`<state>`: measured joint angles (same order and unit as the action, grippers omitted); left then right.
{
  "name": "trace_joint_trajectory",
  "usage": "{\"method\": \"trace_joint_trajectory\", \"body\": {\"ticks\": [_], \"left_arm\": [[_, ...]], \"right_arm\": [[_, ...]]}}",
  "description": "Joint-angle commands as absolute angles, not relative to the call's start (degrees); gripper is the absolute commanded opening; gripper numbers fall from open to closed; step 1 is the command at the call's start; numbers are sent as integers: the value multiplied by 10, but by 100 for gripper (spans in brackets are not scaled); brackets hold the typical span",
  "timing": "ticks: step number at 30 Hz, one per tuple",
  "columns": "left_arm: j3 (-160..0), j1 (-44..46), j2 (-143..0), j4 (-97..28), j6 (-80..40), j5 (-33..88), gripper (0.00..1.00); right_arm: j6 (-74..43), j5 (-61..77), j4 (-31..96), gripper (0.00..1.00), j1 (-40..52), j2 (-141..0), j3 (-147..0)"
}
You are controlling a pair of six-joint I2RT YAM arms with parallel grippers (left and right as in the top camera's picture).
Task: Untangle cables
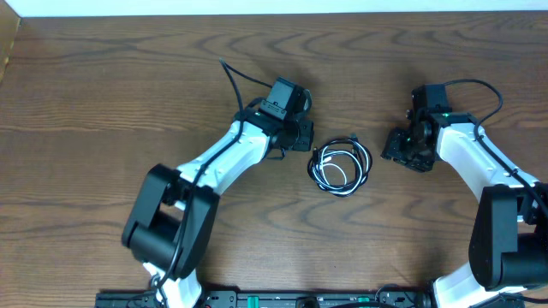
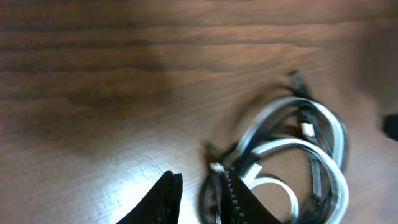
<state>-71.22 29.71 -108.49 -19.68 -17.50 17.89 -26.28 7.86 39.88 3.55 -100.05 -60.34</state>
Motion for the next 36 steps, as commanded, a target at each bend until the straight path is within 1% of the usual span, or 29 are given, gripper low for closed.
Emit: {"method": "trace_joint_trajectory", "body": {"ticks": [1,9,14,19,25,27,36], "left_arm": [[-718,296,-1117,-192,-165,154,25],[-718,297,-1135,-188,-165,154,25],[-718,298,-1135,-189,-156,154,29],[-718,299,-1138,-188,-125,154,30],[-718,299,-1140,-188,-71,154,38],[-718,299,-1140,-187,-50,154,43],[-718,310,-1159,-157,-41,160,46]], "right_arm": [[-254,77,401,52,34,-1004,-602],[-248,81,401,54,37,-1004,-602],[-246,81,401,54,46,-1004,-602],[-246,81,396,55,55,-1004,-602],[-239,81,396,56,57,-1004,-602],[-239,81,396,56,57,-1004,-602],[-235,81,399,55,57,-1004,-602]]}}
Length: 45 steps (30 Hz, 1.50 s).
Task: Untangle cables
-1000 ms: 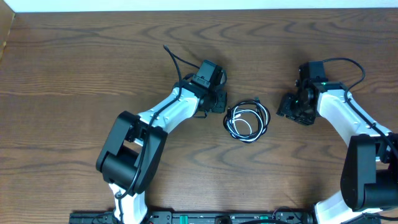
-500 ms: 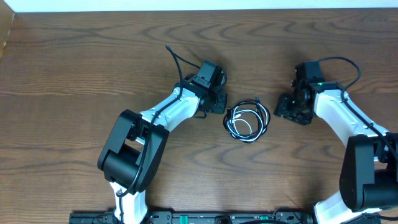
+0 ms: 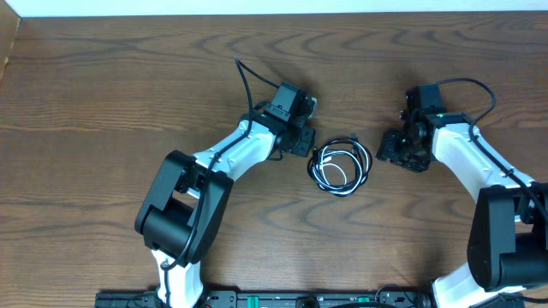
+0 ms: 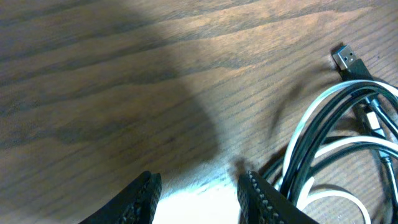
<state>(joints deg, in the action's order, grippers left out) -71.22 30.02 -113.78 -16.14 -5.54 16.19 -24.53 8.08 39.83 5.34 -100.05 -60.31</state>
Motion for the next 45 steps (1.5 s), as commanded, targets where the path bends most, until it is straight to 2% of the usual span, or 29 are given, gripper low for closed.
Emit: {"method": "trace_joint_trajectory", "body": {"ticks": [1,11,16,21,37,39,40,41,42,45], "left_arm": [[-718,313,-1160,-155,-41,160,45],[-719,318,-1129,-73,-41,165,47],[-719,321,-1126,-97,11,241,47],[-718,333,-1135,-137,84,240,47],[-718,341,-1187,-82,85,183,46],[-718,341,-1189,-82,83,183,40],[-718,341,-1193,-84,81,183,28],[-718,341,-1195,-85,78,183,11],[-718,341,-1198,-89,79,183,8],[-719,337,-1193,-94,38,133,7]], "right_arm": [[-235,81,399,55,57,-1004,-602],[-226,81,394,56,57,-1004,-602],[-226,81,392,57,57,-1004,-602],[-226,81,388,57,57,-1004,-602],[-226,91,394,56,57,-1004,-602],[-226,92,396,56,57,-1004,-602],[-226,93,397,56,57,-1004,-602],[-226,93,397,56,57,-1004,-602],[-226,94,396,55,57,-1004,-602],[-213,121,397,47,57,-1004,-602]]}}
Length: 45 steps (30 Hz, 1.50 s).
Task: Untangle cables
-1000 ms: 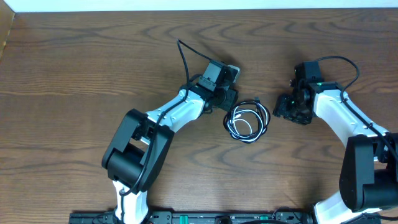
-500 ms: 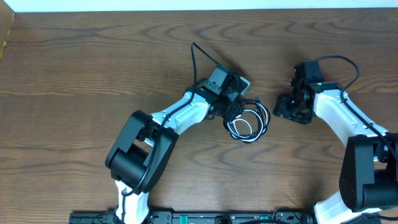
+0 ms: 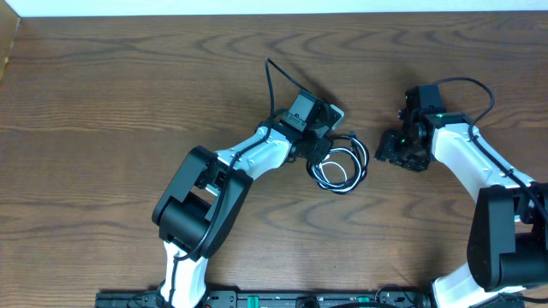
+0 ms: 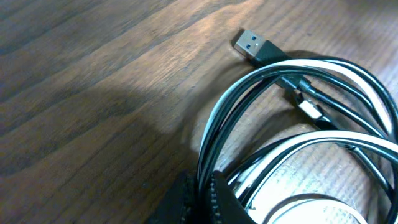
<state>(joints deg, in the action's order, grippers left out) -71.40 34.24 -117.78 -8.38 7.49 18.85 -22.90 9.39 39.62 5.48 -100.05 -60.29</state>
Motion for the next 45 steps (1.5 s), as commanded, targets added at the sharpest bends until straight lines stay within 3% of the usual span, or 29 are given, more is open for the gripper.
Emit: {"method": "trace_joint_trajectory", "body": {"ticks": [1,5,10,12,15,21,29,34,37,39,42,45], "left_arm": [[-719,333,-1187,-96,17,125,7],[-722,306,-1107,-129,-51,166,7],[-722,283,-1006,-169,-79,280,7],[-722,283,-991,-184,-81,281,7],[-722,283,-988,-183,-85,333,7],[-724,264,-988,-170,-176,371,7],[-724,185,-988,-114,-337,545,7],[-724,183,-988,-62,-415,584,7],[-724,183,-988,-32,-452,601,7],[-724,183,-988,-8,-491,609,7],[-724,183,-988,23,-520,631,7],[-724,181,-988,44,-521,652,7]], "right_arm": [[-190,149,394,44,57,-1004,-602],[-118,291,385,39,57,-997,-617],[-65,440,380,42,65,-946,-654],[-63,438,367,50,81,-918,-660],[-108,404,346,53,107,-912,-659],[-124,396,319,52,145,-942,-658],[-121,411,278,55,155,-949,-658],[-138,411,230,53,171,-957,-658],[-165,411,201,51,173,-968,-658],[-202,403,162,43,176,-979,-658],[-263,329,143,39,181,-986,-658],[-287,287,147,24,182,-986,-658]]}}
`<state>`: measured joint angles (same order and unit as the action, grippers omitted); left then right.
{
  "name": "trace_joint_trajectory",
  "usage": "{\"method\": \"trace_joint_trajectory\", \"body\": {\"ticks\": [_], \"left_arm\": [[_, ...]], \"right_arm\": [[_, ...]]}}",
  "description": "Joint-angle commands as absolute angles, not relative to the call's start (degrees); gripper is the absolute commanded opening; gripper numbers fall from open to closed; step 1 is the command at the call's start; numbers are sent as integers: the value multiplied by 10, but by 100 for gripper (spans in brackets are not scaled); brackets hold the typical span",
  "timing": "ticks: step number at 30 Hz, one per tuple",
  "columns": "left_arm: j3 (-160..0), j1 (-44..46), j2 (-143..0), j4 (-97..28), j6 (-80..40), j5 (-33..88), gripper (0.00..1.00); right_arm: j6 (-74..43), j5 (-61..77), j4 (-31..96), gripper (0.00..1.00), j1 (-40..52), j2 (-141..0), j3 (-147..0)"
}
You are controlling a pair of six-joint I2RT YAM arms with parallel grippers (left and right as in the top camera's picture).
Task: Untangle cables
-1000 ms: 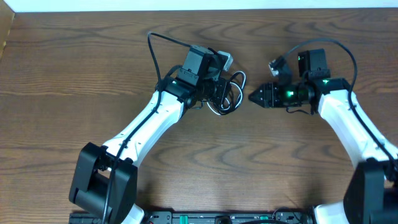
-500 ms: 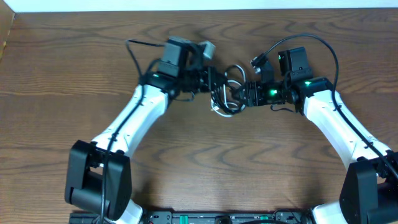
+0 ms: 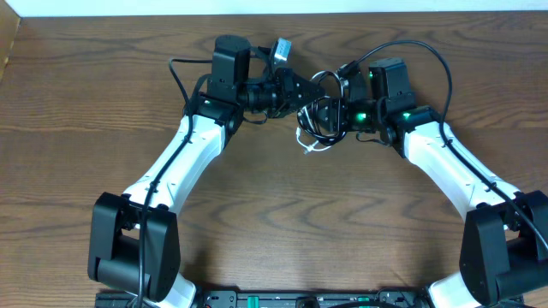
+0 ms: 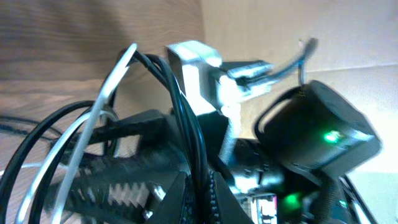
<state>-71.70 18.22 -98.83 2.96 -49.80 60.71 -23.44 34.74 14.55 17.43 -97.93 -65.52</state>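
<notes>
The tangled bundle of black and white cables (image 3: 315, 109) hangs off the table between the two arms at the far centre. A white end (image 3: 306, 147) dangles below it. My left gripper (image 3: 297, 92) reaches in from the left. In the left wrist view that gripper (image 4: 200, 190) is shut on black strands (image 4: 180, 93), and a white strand (image 4: 99, 112) loops past. My right gripper (image 3: 332, 115) meets the bundle from the right. Its toothed fingers (image 4: 118, 190) lie among the loops, and whether they grip is unclear.
The wooden table (image 3: 86, 128) runs to a white wall strip at the far edge. A cardboard edge (image 3: 7, 43) shows at the far left corner. The right arm's own black lead (image 3: 428, 51) arcs above its wrist, whose green light (image 4: 326, 135) faces my left camera.
The bundle lay on the table with my left gripper closed on its left edge. It is now lifted toward the far edge, and my right gripper has moved left to meet it.
At first my left gripper stood nearly shut at the bundle's left edge, then open beside it, then closed on black strands. The right gripper stayed right of the bundle throughout. Now the bundle hangs in the air between both grippers.
</notes>
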Motion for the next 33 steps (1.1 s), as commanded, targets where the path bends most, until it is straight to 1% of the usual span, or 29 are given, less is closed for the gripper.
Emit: {"method": "trace_joint_trajectory", "body": {"ticks": [1,3,7,9,11,14,19,25,27,30,32,33], "left_arm": [[-724,177,-988,45,-522,652,8],[-724,165,-988,44,-522,654,8],[-724,136,-988,44,-522,664,7],[-724,108,-988,45,-522,674,7],[-724,90,-988,45,-522,683,7],[-723,56,-988,44,-514,711,7],[-723,37,-988,44,-503,718,7],[-723,32,-988,44,-486,718,7],[-723,35,-988,35,-459,715,8],[-723,58,-988,-30,-386,690,8],[-723,79,-988,-91,-340,647,7],[-723,97,-988,-139,-309,601,7]], "right_arm": [[-302,268,161,18,182,-986,-658],[-312,240,190,12,180,-986,-658],[-300,224,246,8,178,-986,-658],[-300,177,296,8,175,-986,-655],[-300,156,315,9,169,-986,-645],[-300,149,321,10,148,-986,-614],[-299,149,322,11,111,-986,-576],[-291,150,321,14,74,-986,-534],[-261,160,322,17,62,-986,-528],[-217,219,310,26,62,-986,-531],[-207,249,311,33,61,-983,-540],[-201,268,316,35,59,-976,-548]]}}
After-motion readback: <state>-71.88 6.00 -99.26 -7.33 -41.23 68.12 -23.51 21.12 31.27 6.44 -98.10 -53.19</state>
